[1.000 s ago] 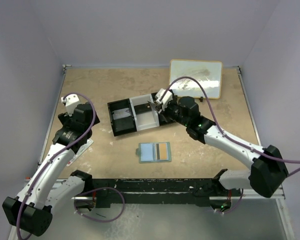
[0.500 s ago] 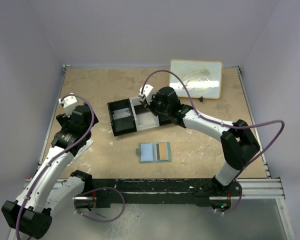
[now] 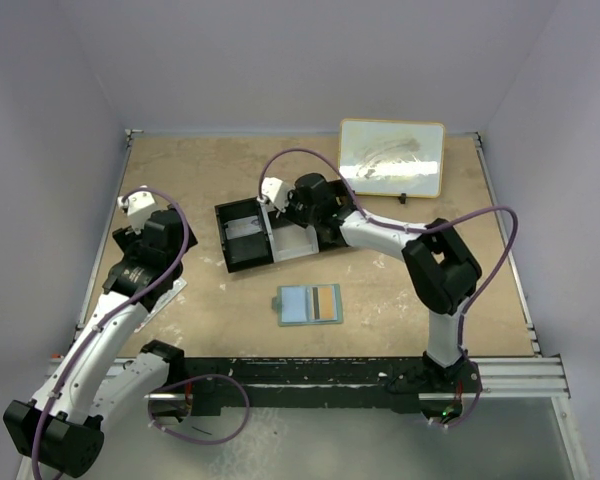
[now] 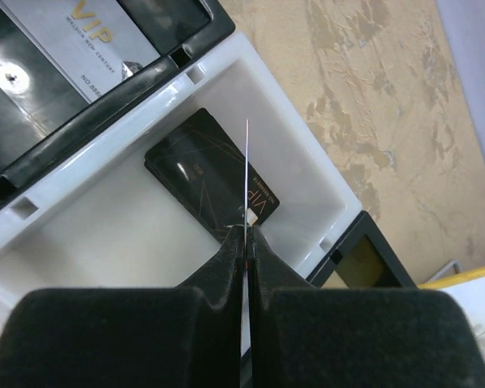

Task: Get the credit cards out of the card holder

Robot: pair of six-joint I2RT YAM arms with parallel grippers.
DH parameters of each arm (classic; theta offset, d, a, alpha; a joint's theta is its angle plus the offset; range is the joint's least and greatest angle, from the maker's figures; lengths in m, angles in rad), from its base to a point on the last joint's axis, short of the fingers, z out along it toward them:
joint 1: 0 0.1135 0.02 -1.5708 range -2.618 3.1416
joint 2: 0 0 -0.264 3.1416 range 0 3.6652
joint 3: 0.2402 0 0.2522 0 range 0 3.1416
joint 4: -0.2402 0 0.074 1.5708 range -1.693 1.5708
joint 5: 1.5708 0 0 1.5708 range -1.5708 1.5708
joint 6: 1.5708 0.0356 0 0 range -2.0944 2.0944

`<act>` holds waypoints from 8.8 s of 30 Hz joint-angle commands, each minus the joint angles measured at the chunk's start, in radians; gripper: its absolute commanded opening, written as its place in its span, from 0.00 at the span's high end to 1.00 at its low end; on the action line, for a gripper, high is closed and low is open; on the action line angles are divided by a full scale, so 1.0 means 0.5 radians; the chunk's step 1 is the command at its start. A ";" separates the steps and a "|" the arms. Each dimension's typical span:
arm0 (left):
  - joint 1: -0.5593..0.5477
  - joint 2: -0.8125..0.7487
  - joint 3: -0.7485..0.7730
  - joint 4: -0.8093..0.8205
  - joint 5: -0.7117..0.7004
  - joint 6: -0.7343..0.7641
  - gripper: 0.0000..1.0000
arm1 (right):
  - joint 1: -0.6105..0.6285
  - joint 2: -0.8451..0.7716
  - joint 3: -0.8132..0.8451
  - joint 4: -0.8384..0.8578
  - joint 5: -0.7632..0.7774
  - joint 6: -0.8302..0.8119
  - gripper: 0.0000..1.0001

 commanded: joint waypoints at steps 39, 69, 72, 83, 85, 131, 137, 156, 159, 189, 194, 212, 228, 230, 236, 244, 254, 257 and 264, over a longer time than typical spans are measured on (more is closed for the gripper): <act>0.008 0.047 0.007 0.066 0.002 0.067 0.17 | 0.138 0.328 0.141 0.207 0.209 -0.432 0.58; 0.009 0.046 -0.005 0.115 0.168 0.121 0.18 | 0.013 -1.100 -0.585 -0.050 0.793 1.575 0.00; 0.010 0.051 -0.012 0.139 0.260 0.149 0.18 | 0.013 -1.337 -0.883 -0.157 0.509 1.936 0.00; 0.004 0.146 -0.073 0.375 1.255 0.291 0.26 | 0.026 -2.107 -1.962 0.110 -0.321 3.076 0.13; -0.027 0.177 -0.095 0.448 1.535 0.268 0.29 | 0.046 -2.153 -2.075 0.148 -0.374 3.182 0.14; -1.268 1.443 -0.033 0.926 1.319 0.149 0.37 | 0.072 -1.876 -2.397 0.378 -0.421 3.510 0.25; -1.271 1.246 -0.234 1.045 1.396 -0.021 0.38 | 0.049 -1.805 -2.233 0.311 -0.195 3.507 0.22; -1.762 1.030 -0.584 1.415 1.061 -0.655 0.43 | 0.026 -0.919 -1.326 -0.133 -0.256 2.799 0.20; -1.838 1.034 -0.566 1.407 1.016 -0.676 0.43 | 0.026 -0.942 -1.317 -0.263 -0.146 2.802 0.20; -1.500 0.571 -0.315 0.689 0.507 -0.516 0.47 | 0.084 -0.653 -2.206 1.255 -0.291 3.934 0.56; -1.475 0.804 -0.134 0.699 0.553 -0.386 0.46 | 0.082 -0.407 -2.294 1.559 -0.305 4.071 0.56; -1.233 1.622 0.231 0.928 1.083 -0.076 0.48 | 0.069 -0.586 -2.170 1.200 -0.213 3.941 0.57; -1.234 1.467 -0.061 0.972 1.124 -0.168 0.58 | 0.066 -0.595 -2.177 1.351 -0.060 4.074 0.71; -1.234 1.454 -0.074 0.980 1.121 -0.180 0.58 | 0.065 -0.597 -2.138 1.341 -0.049 4.037 0.72; -1.234 1.450 -0.061 0.964 1.098 -0.192 0.60 | 0.066 -0.594 -2.050 1.247 -0.094 3.887 0.79; -1.234 1.405 -0.075 0.944 1.079 -0.207 0.61 | 0.066 -0.609 -2.020 1.333 -0.193 3.729 0.86; -1.237 1.185 -0.149 0.924 1.101 -0.282 0.58 | 0.066 -0.744 -1.861 1.063 -0.383 3.271 0.93; -1.239 1.069 -0.185 0.893 1.086 -0.318 0.56 | 0.065 -0.765 -1.841 1.005 -0.470 3.146 0.94; -1.239 0.826 -0.285 0.756 1.012 -0.355 0.54 | 0.066 -0.772 -1.831 0.957 -0.712 2.810 0.91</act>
